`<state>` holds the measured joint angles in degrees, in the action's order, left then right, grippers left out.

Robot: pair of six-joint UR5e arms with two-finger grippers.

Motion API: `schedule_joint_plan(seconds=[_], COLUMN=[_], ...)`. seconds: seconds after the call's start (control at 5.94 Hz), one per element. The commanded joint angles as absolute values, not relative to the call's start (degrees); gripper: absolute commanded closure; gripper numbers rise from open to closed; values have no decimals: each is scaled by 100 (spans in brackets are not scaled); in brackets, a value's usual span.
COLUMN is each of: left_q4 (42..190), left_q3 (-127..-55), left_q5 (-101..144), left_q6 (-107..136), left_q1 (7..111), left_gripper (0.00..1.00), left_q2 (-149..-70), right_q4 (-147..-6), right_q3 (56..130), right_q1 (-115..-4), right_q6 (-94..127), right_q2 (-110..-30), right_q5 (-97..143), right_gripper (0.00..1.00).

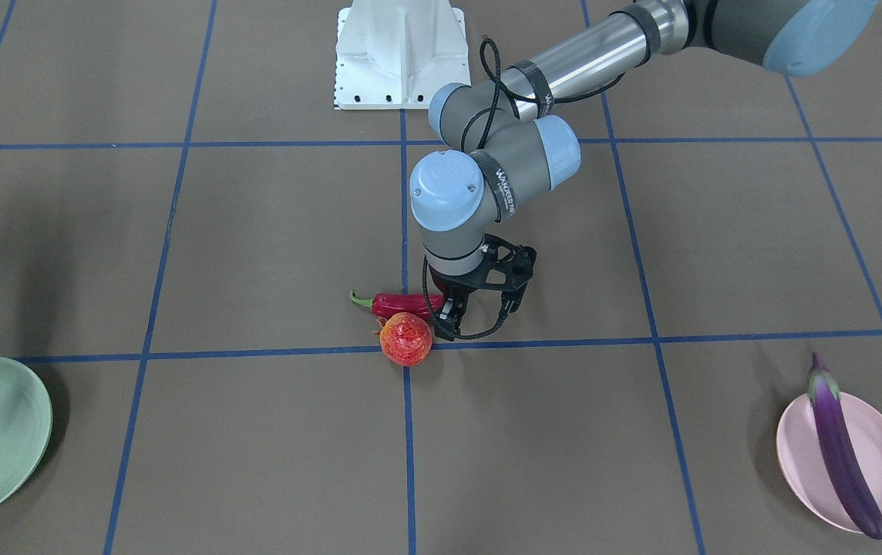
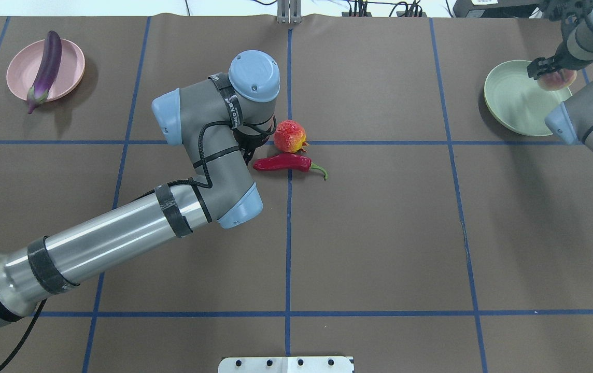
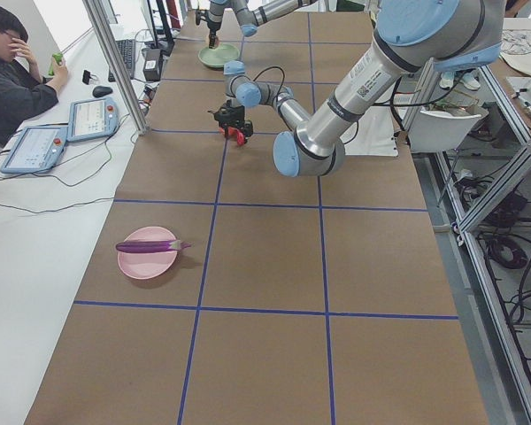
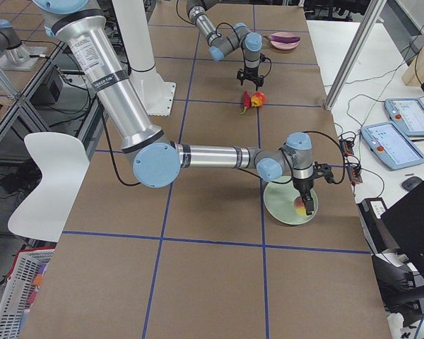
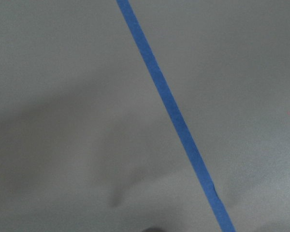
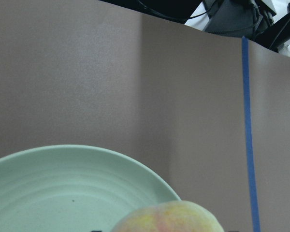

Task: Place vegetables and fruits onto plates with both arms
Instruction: 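Grasp the red chili pepper with left gripper while right gripper releases the peach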

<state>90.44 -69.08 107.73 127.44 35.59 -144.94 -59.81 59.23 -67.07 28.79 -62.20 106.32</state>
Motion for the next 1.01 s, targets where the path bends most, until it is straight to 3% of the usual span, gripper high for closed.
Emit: schedule_joint_plan(seconds=[0.0, 0.34, 0.67, 0.84], left_q4=[9079, 9342, 9343, 9351], left_q3=[-6934, -6900, -6864, -6856], left_q5=[10775, 10767, 10767, 10758], left_q6=[12849, 13086, 13131, 13148], left_q1=[3516, 3429, 3305, 3270], left_gripper=[0, 0, 2, 8], left_q2=[-14493, -14493, -14493, -14493], right_q4=[-6003, -6055, -6913, -6978], right_q3=[5959, 6081, 6764, 6828], right_q1=[-6863, -7048, -7198, -7277], right_q6=[2892, 2900, 2909, 2909], right_q2=[-6223, -6196, -6170, -6170], right_q5=[11185, 11574, 11979, 12075], right_gripper=[1, 1, 0, 0])
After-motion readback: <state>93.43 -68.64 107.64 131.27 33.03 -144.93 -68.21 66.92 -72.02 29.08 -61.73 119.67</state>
